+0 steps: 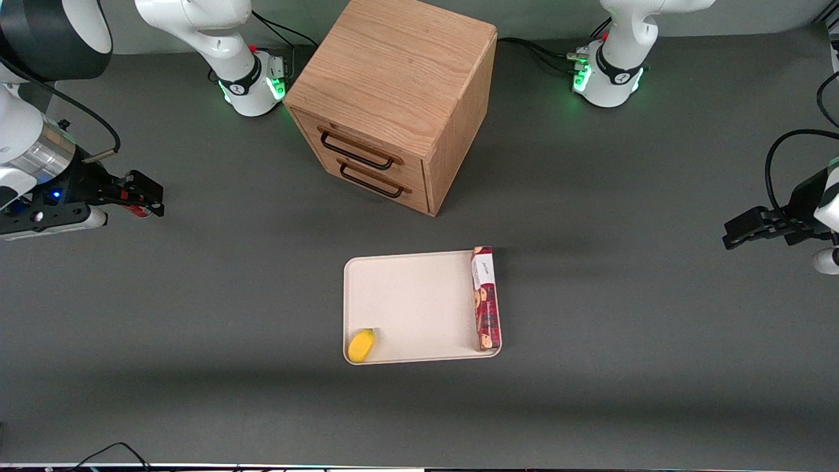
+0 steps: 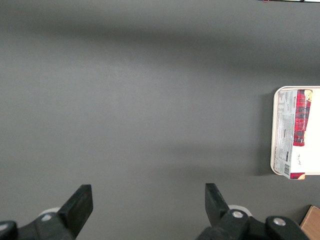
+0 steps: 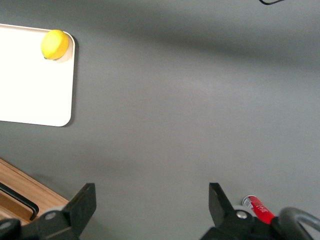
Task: Place coke bottle on tray
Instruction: 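Move the right gripper toward the red Coca-Cola bottle on the table, then lower the open right gripper around the bottle cap and close it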
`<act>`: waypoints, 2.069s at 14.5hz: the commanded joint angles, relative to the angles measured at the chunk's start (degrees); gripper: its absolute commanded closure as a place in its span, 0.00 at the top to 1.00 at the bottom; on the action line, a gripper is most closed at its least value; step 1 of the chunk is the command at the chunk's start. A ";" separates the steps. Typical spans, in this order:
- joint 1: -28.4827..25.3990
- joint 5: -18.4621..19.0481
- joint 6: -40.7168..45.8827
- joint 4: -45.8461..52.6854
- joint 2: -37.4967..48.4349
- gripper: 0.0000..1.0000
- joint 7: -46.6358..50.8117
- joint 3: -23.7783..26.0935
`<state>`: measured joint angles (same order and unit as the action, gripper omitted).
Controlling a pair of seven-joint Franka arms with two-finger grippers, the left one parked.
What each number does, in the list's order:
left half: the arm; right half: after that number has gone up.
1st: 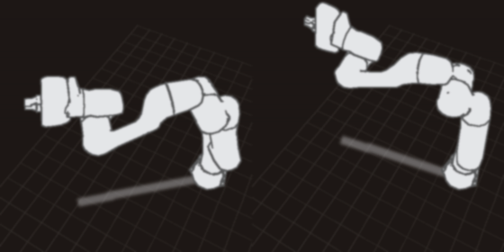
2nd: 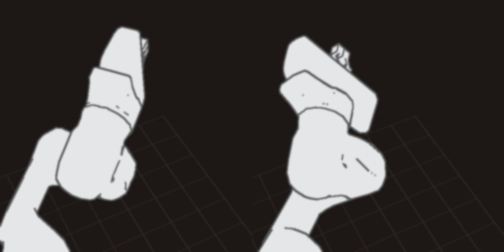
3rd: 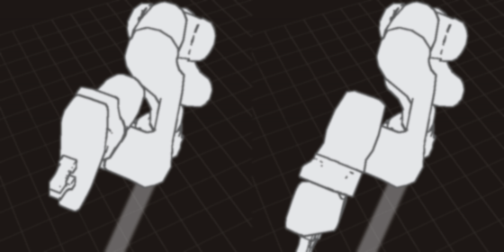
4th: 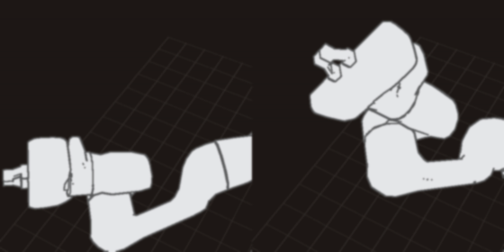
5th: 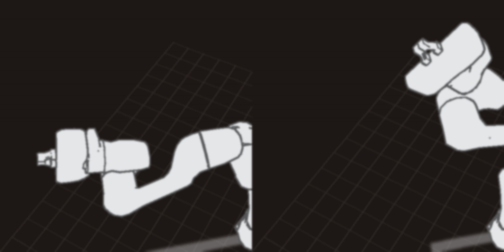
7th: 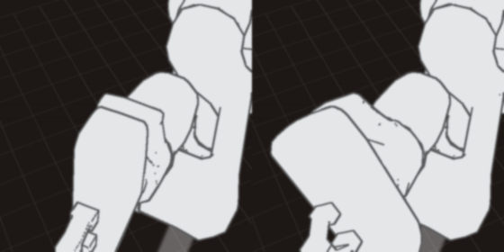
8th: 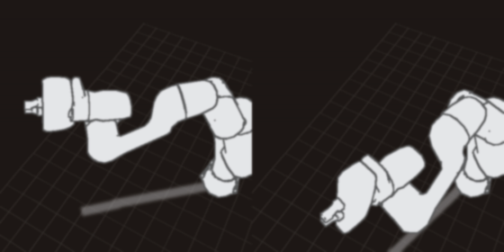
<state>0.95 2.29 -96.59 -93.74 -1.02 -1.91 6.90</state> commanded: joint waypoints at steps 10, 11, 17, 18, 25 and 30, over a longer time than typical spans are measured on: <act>0.64 1.04 10.98 -4.14 8.03 1.00 -16.95 -15.65; 0.72 2.62 10.20 -6.43 8.74 1.00 -21.16 -18.48; 0.81 5.80 -14.19 -29.61 9.62 1.00 -32.36 -32.12; 0.98 5.88 -18.86 -33.92 9.80 1.00 -32.36 -33.09; 2.04 5.88 -34.98 -46.70 8.75 1.00 -33.95 -37.04; 4.76 6.06 -35.95 -48.11 8.75 0.97 -37.19 -37.58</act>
<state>4.32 7.67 -131.43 -140.33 5.99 -36.30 -30.39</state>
